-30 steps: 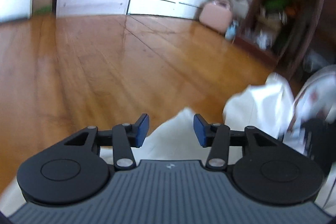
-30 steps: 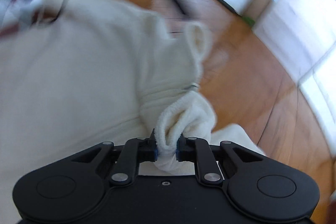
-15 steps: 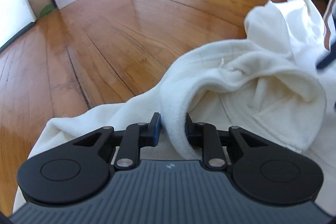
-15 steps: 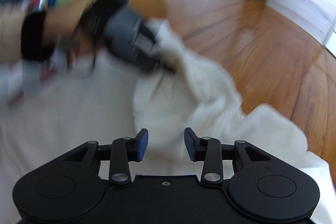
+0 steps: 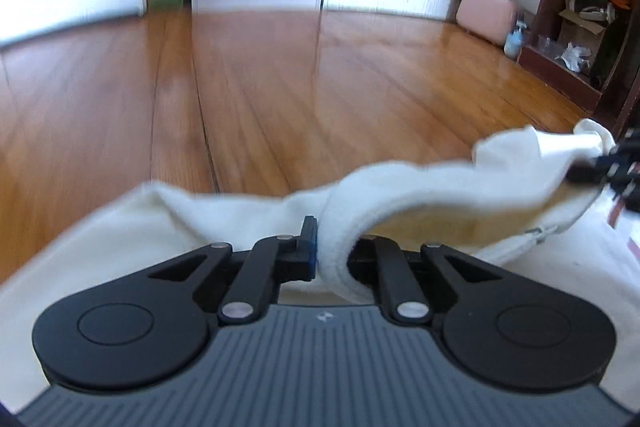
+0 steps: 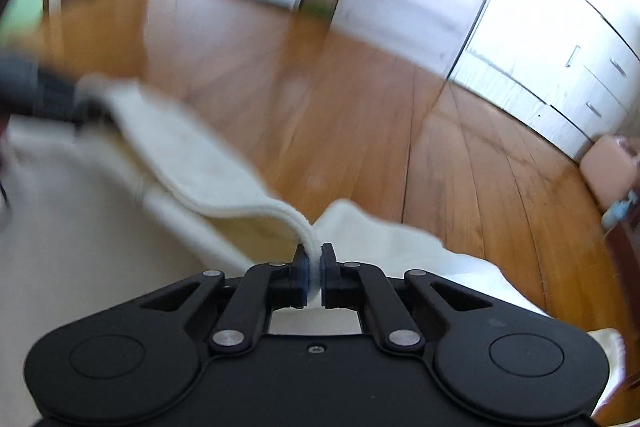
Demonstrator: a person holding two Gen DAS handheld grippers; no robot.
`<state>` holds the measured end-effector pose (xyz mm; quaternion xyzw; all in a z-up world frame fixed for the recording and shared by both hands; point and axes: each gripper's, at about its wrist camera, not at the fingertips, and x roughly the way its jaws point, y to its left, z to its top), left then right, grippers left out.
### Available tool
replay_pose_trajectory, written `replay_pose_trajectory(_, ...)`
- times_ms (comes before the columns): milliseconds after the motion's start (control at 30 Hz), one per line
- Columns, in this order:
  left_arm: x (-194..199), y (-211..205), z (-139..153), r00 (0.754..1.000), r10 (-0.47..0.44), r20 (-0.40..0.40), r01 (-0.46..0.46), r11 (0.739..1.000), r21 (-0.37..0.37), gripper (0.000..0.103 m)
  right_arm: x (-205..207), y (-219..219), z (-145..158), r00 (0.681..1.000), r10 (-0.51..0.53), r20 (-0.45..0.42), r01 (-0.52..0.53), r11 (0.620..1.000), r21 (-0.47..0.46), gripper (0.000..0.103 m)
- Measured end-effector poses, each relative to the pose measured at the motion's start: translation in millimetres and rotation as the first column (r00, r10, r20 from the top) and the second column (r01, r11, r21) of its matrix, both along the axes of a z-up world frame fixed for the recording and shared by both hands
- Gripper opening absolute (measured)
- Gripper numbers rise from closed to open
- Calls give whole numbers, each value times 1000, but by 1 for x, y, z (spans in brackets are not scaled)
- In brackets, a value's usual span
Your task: Fold clothes
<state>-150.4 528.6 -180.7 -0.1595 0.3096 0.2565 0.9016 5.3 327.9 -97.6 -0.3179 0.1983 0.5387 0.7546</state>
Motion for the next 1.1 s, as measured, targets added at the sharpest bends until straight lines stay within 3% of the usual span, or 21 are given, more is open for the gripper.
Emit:
replay_pose_trajectory(100, 16, 6, 8, 1000, -22, -12, 23, 999, 24, 8, 4, 3, 10, 996, 50, 71, -53, 998, 43, 4)
replay_pose_trajectory(233, 67, 67, 31, 999, 33, -16, -33, 999, 18, 8, 50, 66, 25, 999, -4, 54, -2, 994, 110, 4)
replay_pose_trajectory(300, 98, 108, 27, 995, 61, -73, -62, 998, -22, 9, 87, 108, 26, 997, -82, -17, 83, 990, 115, 4)
replay_pose_trajectory(367, 130, 136, 17, 985, 55, -166, -60, 998, -25, 10, 113, 144, 10, 983, -152, -107, 158, 987, 44, 4)
replay_pose_trajectory(433, 159, 160, 8, 968, 51, -247, -62, 997, -36, 20, 140, 180, -5, 955, -227, -191, 225, 974, -33, 4)
replay_pose_trajectory(533, 172, 174, 1, 961, 76, -266, -111, 987, -118, 35, 180, 234, -27, 890, -342, -302, 308, 938, -157, 8)
replay_pose_trajectory(567, 167, 176, 1, 968, 89, -236, -126, 981, -148, 39, 189, 243, -32, 869, -370, -327, 324, 927, -187, 22)
replay_pose_trajectory(600, 161, 177, 1, 974, 102, -203, -139, 974, -181, 43, 192, 236, -32, 861, -371, -349, 324, 928, -185, 34)
replay_pose_trajectory(633, 149, 177, 0, 980, 111, -163, -146, 965, -219, 48, 197, 224, -30, 847, -349, -400, 313, 937, -155, 38)
replay_pose_trajectory(700, 128, 178, -3, 989, 122, -79, -140, 948, -287, 50, 209, 191, -26, 793, -271, -545, 293, 955, -48, 52)
replay_pose_trajectory(733, 118, 179, -5, 991, 130, -33, -133, 935, -328, 51, 217, 176, -25, 751, -236, -616, 298, 955, -2, 53)
replay_pose_trajectory(833, 82, 188, -16, 974, 182, 135, -91, 860, -502, 51, 248, 138, -25, 569, -154, -808, 360, 930, 76, 54)
replay_pose_trajectory(867, 73, 190, -21, 961, 213, 177, -80, 825, -559, 51, 252, 134, -27, 547, -134, -826, 338, 938, 71, 54)
replay_pose_trajectory(900, 66, 191, -25, 948, 240, 208, -71, 800, -596, 51, 250, 134, -27, 566, -127, -814, 298, 953, 59, 54)
replay_pose_trajectory(933, 61, 191, -28, 937, 261, 234, -60, 777, -627, 51, 245, 136, -27, 607, -126, -785, 255, 966, 42, 54)
replay_pose_trajectory(1033, 57, 188, -37, 922, 269, 280, -9, 734, -679, 51, 229, 146, -31, 708, -121, -696, 145, 989, -25, 54)
replay_pose_trajectory(1100, 60, 189, -45, 923, 285, 258, -10, 689, -725, 51, 217, 157, -33, 727, -120, -676, 95, 993, -73, 56)
